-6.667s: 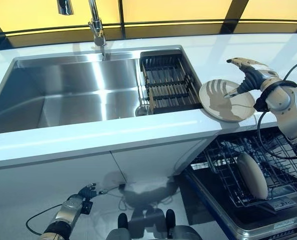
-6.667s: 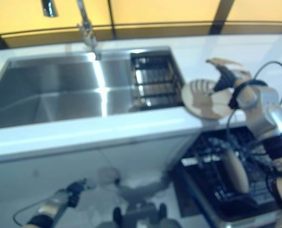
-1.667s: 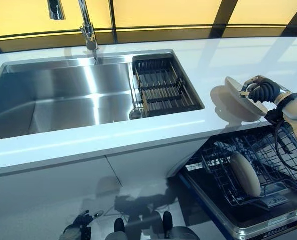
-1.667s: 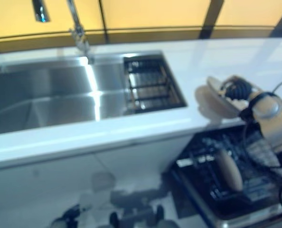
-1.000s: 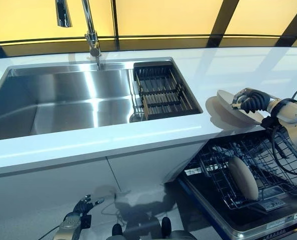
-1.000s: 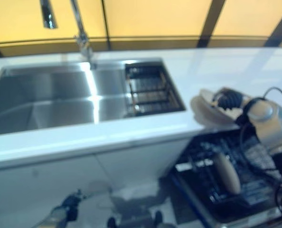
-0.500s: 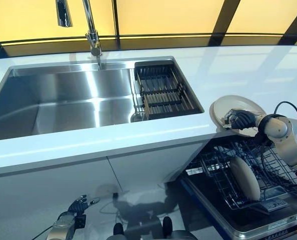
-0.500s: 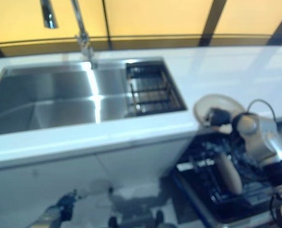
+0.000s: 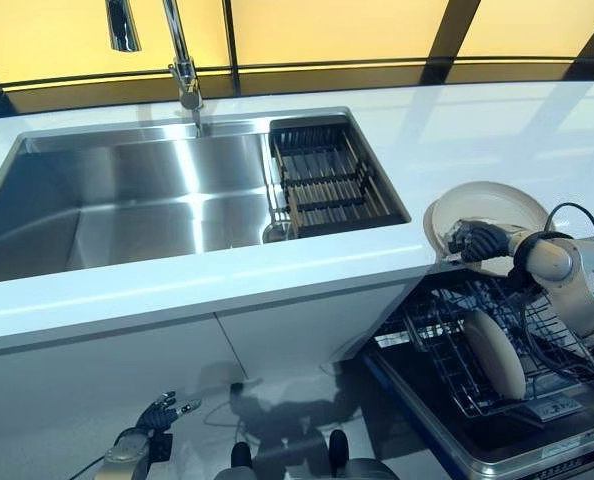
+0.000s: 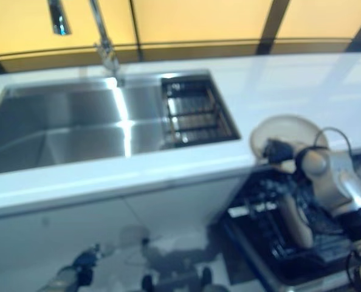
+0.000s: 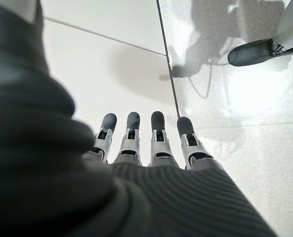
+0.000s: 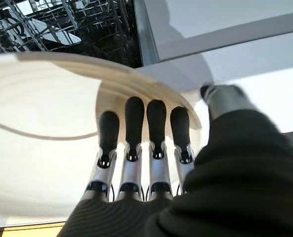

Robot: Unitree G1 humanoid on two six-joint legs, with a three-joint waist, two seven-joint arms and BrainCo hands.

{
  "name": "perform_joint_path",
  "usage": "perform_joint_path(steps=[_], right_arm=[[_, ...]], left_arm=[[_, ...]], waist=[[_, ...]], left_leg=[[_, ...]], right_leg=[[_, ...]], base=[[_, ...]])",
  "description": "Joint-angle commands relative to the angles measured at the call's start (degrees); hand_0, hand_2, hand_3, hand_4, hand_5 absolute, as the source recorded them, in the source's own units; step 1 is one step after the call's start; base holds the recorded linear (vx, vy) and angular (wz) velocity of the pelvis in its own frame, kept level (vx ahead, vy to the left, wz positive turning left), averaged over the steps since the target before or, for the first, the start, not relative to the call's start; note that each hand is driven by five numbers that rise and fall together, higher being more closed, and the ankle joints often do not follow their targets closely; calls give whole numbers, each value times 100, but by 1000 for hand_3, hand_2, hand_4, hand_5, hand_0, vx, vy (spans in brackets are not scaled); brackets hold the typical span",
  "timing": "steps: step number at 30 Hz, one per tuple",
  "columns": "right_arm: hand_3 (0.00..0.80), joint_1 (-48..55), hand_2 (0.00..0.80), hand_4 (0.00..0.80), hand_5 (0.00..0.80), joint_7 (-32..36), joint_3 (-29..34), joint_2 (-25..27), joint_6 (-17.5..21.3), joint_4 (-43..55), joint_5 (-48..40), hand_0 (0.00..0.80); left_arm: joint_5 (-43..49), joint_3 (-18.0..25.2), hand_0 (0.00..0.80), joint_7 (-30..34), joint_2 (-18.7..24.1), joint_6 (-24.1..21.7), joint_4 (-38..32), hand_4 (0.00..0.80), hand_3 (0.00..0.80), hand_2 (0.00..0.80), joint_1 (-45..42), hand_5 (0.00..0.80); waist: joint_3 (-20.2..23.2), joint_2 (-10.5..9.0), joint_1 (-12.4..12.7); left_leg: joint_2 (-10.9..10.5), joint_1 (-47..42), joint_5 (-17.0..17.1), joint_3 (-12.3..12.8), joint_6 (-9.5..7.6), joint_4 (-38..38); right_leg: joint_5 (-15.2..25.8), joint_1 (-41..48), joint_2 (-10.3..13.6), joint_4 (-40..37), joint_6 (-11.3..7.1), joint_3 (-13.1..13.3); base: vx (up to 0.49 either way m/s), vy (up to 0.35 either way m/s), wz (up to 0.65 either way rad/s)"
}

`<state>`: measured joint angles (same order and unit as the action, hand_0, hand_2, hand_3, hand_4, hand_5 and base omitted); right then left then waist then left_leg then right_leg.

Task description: Take plates into dishwasher

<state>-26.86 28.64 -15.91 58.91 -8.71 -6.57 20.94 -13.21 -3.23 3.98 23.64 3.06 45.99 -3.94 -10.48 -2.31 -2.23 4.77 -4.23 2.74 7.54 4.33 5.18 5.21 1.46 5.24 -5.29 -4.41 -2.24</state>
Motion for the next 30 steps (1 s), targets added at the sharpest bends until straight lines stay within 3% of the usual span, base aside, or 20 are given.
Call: perform_joint_path(steps=[1,10,19,26,30], right_arm=[[0,-47,0,0,0,-380,248,253,67,159,-96,0],[0,250,0,0,0,-557,704,472,66,416,-145,0],[0,177,0,0,0,-881,869,732,349,419,-145,0],[0,755,0,0,0,-1364,1259,895,849,781,863,0],[0,1400,0,0,0,-1916,1610,964,1350,994,1854,0]], left_arm=[[46,33,0,33,235,-244,8,0,0,0,253,0],[80,60,0,67,245,-313,19,0,0,0,206,0],[37,59,0,51,272,-280,75,0,0,0,248,0],[26,66,0,-6,202,-413,90,0,0,0,130,0],[-3,136,0,39,221,-460,7,0,0,0,23,0]], waist=[[-33,-96,137],[-11,-100,45],[30,-117,1],[14,-123,-57],[-4,-109,-105]], left_leg=[[-107,-217,-360,-92,-173,-29],[-119,-230,-394,-50,-194,-46],[-113,-221,-414,-25,-194,-55],[-117,-199,-428,-6,-217,-68],[-113,-201,-440,33,-230,-72]], right_leg=[[-17,79,227,29,-441,-205],[-21,71,211,29,-444,-124],[-28,51,202,29,-452,-72],[-16,18,183,29,-467,-23],[-2,0,179,29,-489,4]], base=[[0,0,0],[0,0,0],[0,0,0],[0,0,-1],[-1,0,-2]])
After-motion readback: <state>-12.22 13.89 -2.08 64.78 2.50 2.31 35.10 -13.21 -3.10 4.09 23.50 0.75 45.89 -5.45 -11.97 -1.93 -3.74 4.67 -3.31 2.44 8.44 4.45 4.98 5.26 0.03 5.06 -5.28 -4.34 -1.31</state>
